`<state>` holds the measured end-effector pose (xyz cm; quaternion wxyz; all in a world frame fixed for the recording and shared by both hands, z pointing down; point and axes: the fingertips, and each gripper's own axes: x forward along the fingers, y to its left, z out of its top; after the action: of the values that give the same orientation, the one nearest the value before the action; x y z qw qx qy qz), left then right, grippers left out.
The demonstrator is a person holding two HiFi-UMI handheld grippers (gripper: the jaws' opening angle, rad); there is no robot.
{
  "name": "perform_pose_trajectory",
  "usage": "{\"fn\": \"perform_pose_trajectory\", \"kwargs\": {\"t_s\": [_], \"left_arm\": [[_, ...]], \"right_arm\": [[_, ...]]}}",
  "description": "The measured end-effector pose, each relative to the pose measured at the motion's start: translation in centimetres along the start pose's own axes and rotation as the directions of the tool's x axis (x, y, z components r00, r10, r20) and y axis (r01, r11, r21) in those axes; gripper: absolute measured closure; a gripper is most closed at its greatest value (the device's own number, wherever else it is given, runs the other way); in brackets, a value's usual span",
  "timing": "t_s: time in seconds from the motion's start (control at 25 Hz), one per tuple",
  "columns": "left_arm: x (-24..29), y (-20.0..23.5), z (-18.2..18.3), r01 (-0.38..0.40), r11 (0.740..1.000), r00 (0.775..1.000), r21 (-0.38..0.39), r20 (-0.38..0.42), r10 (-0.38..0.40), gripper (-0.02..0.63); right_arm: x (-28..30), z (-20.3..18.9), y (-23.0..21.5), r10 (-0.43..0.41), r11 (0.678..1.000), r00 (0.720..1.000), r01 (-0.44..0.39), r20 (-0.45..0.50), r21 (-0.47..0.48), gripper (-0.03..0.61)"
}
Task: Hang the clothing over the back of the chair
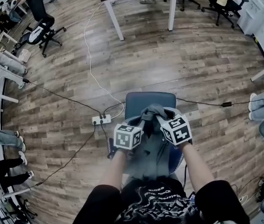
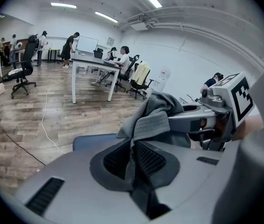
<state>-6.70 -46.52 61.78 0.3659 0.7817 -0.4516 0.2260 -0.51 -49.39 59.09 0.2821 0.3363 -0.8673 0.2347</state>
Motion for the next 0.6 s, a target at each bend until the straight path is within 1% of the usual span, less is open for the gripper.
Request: {"fn": "perform_pose_trajectory", "kwargs": {"t_s": [0.08, 0.12, 0.2, 0.24, 0.28, 0.36, 0.44, 0.6], "left_arm": [[0.5, 0.3, -1.0, 0.032, 0.999, 0.999, -0.012, -0.026, -0.032, 0.575], [1.0, 0.1, -1.5, 0.066, 0.998, 0.997, -0.01, -0.038, -0.067, 0.575], [2.1, -0.5, -2.6, 0.14, 0.99, 0.987, 0.009, -0.077, -0.139, 0.575], [2.5, -0.4, -3.3, 0.157, 0.987, 0.983, 0.02, -0.102, -0.155, 0.574], [2.9, -0.1, -4.1, 0.159, 0.987, 0.98, 0.026, -0.126, -0.155, 0.574], [3.7, 0.7, -5.4, 0.146, 0.989, 0.977, 0.022, -0.158, -0.141, 0.574], [4.2, 1.3, -6.2, 0.15, 0.989, 0.973, 0.012, -0.18, -0.146, 0.574], [4.8, 1.7, -7.6, 0.201, 0.979, 0.953, -0.028, -0.224, -0.202, 0.574]], "right_arm": [[0.7, -1.0, 0.1, -0.003, 1.0, 1.0, 0.004, -0.027, 0.014, 0.479], [1.1, -1.6, 0.0, -0.013, 1.0, 0.999, 0.013, -0.05, -0.001, 0.479], [2.0, -2.8, -0.6, -0.038, 0.997, 0.994, 0.031, -0.106, -0.067, 0.479], [2.5, -3.4, -0.7, -0.038, 0.996, 0.991, 0.027, -0.128, -0.087, 0.479], [2.9, -4.0, -0.6, -0.03, 0.996, 0.989, 0.017, -0.144, -0.088, 0.479], [3.3, -5.3, -0.4, -0.015, 0.998, 0.986, 0.006, -0.167, -0.056, 0.479], [3.6, -6.4, -0.3, -0.019, 1.0, 0.983, 0.016, -0.181, -0.016, 0.479], [4.4, -8.0, -0.1, -0.049, 0.997, 0.979, 0.06, -0.196, 0.05, 0.479]]}}
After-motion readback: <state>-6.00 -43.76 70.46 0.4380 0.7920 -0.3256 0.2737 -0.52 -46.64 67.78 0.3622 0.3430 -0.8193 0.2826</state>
